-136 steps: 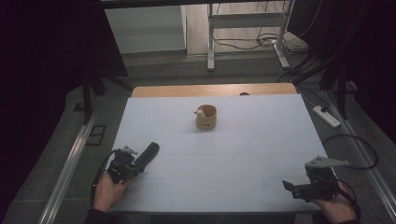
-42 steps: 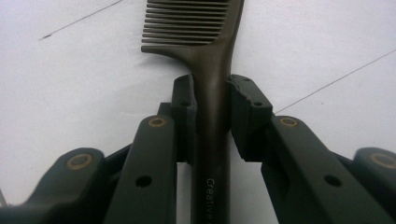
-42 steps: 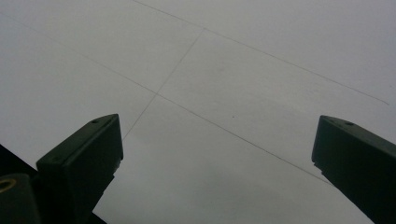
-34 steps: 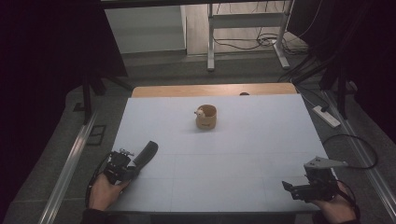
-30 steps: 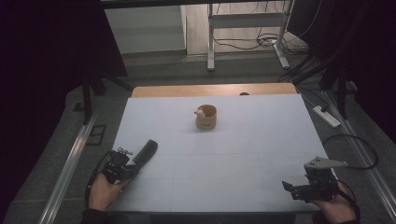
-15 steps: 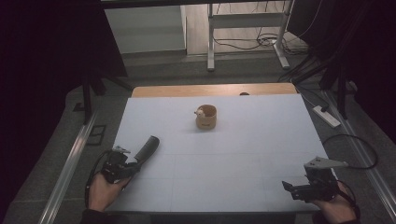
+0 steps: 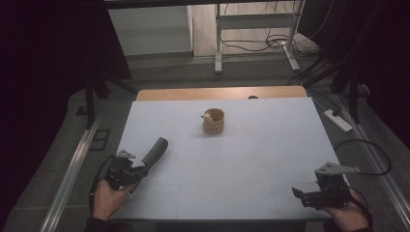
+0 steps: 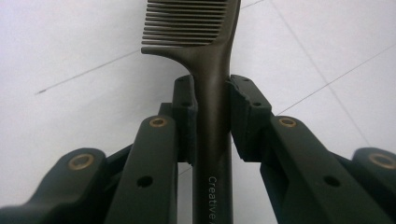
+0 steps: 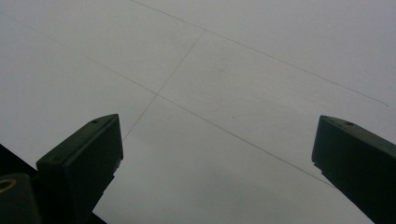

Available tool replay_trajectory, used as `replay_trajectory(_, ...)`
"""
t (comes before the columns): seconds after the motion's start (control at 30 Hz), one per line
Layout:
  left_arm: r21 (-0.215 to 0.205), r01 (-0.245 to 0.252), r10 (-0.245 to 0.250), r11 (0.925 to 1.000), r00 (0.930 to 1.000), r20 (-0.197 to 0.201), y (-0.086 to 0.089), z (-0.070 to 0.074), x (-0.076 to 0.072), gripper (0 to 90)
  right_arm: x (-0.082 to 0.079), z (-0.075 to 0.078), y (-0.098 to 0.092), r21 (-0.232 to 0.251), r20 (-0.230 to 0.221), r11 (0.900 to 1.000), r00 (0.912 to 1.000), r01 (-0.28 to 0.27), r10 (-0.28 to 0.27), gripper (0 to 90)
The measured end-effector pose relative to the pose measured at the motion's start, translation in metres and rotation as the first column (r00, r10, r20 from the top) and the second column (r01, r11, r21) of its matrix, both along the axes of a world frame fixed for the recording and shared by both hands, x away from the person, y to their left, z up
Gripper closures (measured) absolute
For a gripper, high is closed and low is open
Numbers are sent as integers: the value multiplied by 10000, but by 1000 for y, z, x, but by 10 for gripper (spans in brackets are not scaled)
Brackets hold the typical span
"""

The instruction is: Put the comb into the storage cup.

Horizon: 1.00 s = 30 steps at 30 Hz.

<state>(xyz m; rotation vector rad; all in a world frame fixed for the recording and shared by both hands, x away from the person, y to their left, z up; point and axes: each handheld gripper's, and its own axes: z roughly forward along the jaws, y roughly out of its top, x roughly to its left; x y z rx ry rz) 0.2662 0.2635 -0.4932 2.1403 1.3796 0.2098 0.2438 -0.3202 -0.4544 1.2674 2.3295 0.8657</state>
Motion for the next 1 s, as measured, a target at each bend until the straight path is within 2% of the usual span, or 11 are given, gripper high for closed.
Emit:
replay_trajectory(0.23, -167, 225, -219, 9996, 9990, 379, -6, 6, -4, 720, 0, 0, 0, 8, 27, 10000, 10000, -14, 14, 24)
replay_trajectory(0.33, -295, 456, -435, 9985, 9968, 665, -11, 10, -6, 720, 0, 0, 0, 6, 35, 10000, 10000, -22, 22, 24)
replay_trajectory(0.57, -416, 750, -704, 9963, 9920, 1045, -19, 15, -10, 720, -1, 0, 0, 20, 51, 10000, 10000, -27, 27, 23)
replay_trajectory(0.9, -641, 975, -875, 9932, 9858, 1435, -27, 20, -15, 720, -1, 1, 0, 55, 85, 10000, 9999, -58, 57, 19)
replay_trajectory(1.0, -837, 1054, -921, 9909, 9845, 1496, -29, 21, -16, 720, -1, 1, 0, 65, 126, 9999, 9999, -91, 90, 17)
